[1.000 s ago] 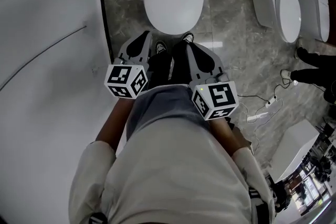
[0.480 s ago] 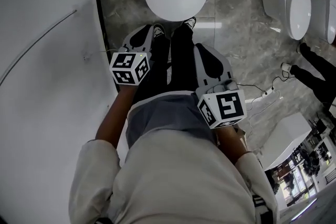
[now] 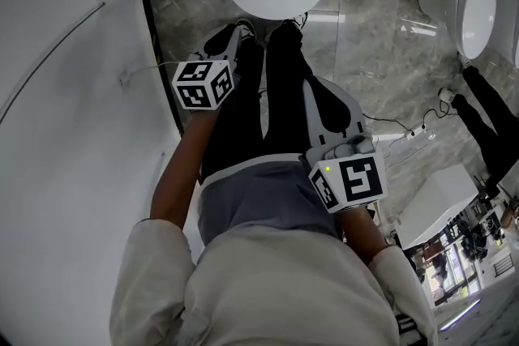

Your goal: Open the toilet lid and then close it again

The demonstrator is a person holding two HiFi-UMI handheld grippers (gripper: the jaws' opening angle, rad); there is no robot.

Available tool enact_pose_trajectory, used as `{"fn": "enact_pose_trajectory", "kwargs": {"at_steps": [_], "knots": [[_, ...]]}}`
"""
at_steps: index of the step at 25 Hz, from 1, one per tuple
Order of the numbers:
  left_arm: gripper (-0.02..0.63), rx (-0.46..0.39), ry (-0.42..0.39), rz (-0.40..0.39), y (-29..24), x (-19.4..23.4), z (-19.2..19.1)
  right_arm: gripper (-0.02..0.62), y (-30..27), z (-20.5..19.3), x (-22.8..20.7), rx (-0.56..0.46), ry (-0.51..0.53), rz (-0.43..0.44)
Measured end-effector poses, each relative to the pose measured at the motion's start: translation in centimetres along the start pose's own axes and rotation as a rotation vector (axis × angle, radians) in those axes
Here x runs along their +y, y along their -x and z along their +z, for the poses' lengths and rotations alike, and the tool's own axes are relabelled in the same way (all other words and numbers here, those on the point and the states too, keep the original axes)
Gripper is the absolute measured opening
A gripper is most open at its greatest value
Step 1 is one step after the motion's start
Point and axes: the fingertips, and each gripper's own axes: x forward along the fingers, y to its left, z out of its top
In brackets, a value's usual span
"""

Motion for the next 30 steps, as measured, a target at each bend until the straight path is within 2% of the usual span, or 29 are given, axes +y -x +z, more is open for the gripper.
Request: {"fn": "enact_pose_trajectory", "kwargs": {"at_steps": [5,7,13,18,24,28,30], "knots": [[0.022,0.024,0.074,-0.024,-2.9,2.1,-2.7,0.011,-1.1,-1.8,-0.1,0.03,-0.006,0.01],[0.097,0.034,0.096,-0.04,-4.0,2.9,-3.7,0.011,-1.5,-2.7,-0.1,0.044,-0.01,0.016],[0.103,0.05,0.211,-0.031,-7.8,5.9,-5.7,0.011,-2.2,-4.0,-1.7,0.08,-0.031,0.014],[0.109,0.129,0.176,0.006,-11.4,8.3,-8.7,0.011,-2.7,-5.4,-3.3,0.113,-0.059,-0.001],[0.143,0.142,0.34,-0.01,-14.4,10.6,-11.5,0.011,-3.6,-6.9,-4.5,0.147,-0.088,-0.008],[0.164,0.091,0.509,-0.03,-15.8,11.6,-12.1,0.011,-3.9,-7.7,-4.9,0.168,-0.095,-0.004],[0.166,0.079,0.553,-0.028,-16.5,12.1,-12.3,0.011,-4.1,-8.1,-4.9,0.176,-0.098,-0.001]]}}
